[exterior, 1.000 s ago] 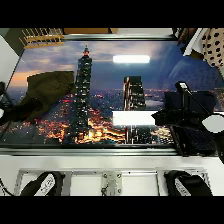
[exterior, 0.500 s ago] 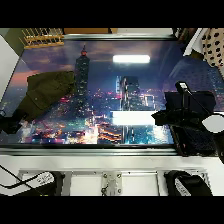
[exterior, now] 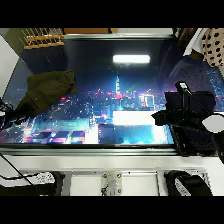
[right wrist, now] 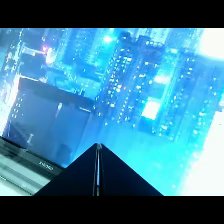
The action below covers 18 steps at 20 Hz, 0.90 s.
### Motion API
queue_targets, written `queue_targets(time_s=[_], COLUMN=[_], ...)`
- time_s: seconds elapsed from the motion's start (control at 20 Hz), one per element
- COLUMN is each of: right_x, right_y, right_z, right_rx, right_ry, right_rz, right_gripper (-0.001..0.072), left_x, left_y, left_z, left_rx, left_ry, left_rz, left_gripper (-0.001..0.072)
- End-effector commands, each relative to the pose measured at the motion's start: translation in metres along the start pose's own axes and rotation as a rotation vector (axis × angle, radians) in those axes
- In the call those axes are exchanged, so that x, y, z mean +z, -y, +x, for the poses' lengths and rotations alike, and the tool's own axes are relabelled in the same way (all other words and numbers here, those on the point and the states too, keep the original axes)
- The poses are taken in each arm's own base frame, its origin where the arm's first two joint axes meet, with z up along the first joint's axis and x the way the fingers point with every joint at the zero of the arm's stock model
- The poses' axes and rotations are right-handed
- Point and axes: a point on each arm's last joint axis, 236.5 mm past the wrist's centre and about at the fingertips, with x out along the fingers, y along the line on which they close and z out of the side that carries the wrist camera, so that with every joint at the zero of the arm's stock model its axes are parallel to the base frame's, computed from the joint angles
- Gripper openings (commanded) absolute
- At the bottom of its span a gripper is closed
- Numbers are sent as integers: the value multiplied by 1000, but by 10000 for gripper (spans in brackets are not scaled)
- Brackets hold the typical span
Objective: Fold the clothes and pants, and hang the long-sleeved shirts on hangers.
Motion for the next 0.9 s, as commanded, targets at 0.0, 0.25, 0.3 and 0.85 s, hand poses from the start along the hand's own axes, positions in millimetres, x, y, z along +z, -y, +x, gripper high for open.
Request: queue_targets(time_s=[0.0,0.25,0.3,0.85], right_x=[0,0,0,48], right_y=[0,0,0,7], right_z=[0,0,1,-27], right_rx=[0,0,0,2], right_ry=[-1,-1,-2,186], right_rz=[0,-1,0,35], right_gripper=[29,29,29,30], left_x=[5,-56,-85,-438], left_y=[64,222,259,424], left_z=[-3,-56,-76,-229], left_rx=[-99,-337,-399,-921], left_ry=[-23,-153,-172,-335], left_rz=[102,422,510,991], left_gripper=[18,18,19,19])
